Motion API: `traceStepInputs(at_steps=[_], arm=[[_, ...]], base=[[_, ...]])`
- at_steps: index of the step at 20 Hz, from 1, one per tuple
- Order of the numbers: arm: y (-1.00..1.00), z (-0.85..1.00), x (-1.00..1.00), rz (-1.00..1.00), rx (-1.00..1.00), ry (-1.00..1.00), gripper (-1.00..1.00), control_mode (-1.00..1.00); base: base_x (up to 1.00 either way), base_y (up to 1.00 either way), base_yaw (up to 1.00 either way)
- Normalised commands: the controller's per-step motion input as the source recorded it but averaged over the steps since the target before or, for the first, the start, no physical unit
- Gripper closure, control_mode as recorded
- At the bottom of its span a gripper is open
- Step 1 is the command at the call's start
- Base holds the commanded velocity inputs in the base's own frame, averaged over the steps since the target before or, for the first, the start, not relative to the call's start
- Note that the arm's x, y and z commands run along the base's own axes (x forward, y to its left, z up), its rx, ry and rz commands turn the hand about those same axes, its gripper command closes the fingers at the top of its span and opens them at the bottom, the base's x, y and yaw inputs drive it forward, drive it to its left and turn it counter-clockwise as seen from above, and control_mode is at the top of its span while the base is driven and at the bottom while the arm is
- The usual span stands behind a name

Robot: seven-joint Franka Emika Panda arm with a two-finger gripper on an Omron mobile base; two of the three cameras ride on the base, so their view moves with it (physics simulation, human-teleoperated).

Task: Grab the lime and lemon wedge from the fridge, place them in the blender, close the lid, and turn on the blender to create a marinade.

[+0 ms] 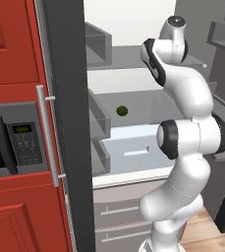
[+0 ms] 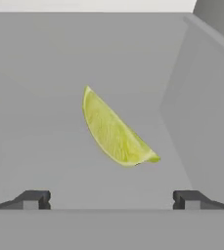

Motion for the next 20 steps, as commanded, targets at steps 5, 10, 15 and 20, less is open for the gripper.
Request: traceStepInputs(at_steps=[5, 10, 15, 20], arm=[[0.00, -0.18, 0.42, 0.00, 0.00, 0.00, -1.00, -1.00], [0.00, -0.01, 0.39, 0.00, 0.00, 0.00, -1.00, -1.00], [-0.01, -0.16, 0.24, 0.00, 0.00, 0.02, -1.00, -1.00], [-0.02, -0.23, 0.11, 0.00, 0.00, 0.00, -1.00, -1.00]], base=[[0.00, 0.00, 0.00], [0.00, 0.00, 0.00], [0.00, 0.00, 0.00], [0.00, 0.00, 0.00]])
